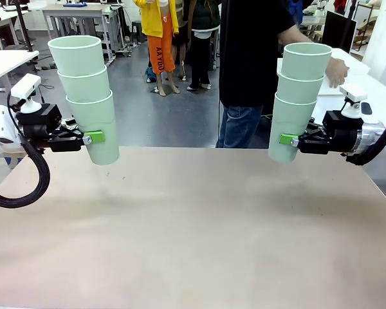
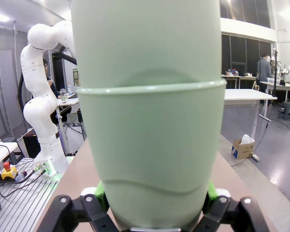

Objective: Stack the cups and store them in the basket.
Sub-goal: Place the stack of Reusable plastic cups into the Pantry Basket.

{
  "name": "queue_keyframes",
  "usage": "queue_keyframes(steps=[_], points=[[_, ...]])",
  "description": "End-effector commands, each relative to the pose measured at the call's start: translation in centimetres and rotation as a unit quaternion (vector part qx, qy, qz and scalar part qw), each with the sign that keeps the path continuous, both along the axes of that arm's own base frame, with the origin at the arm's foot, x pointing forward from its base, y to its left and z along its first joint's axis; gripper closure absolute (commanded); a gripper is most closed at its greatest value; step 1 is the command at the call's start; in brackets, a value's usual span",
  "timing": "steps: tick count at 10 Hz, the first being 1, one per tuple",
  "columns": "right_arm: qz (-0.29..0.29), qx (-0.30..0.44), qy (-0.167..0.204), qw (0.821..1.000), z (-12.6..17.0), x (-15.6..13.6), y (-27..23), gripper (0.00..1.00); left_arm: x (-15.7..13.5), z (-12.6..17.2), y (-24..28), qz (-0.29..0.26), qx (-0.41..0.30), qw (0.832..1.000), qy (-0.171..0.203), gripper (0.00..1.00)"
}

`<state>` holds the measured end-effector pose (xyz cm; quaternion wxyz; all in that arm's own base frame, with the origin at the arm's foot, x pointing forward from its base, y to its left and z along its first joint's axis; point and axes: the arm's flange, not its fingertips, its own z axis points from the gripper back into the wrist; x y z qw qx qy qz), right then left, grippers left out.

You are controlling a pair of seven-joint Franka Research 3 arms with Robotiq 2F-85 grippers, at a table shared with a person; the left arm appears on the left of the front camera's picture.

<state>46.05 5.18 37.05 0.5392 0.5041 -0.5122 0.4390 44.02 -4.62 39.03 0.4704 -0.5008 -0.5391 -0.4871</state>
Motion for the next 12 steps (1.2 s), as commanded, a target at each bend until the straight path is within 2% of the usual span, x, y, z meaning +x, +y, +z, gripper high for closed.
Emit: queue_keyframes(steps=[1, 12], points=[[0.001, 0.0, -0.005, 1.0, 0.48, -0.04, 0.13, 0.16, -0.08, 0.54, -0.05, -0.001, -0.003, 1.0, -0.001, 0.15], [0.001, 0.0, -0.005, 1.0, 0.48, -0.04, 0.13, 0.16, -0.08, 0.54, -0.05, -0.001, -0.003, 1.0, -0.001, 0.15]])
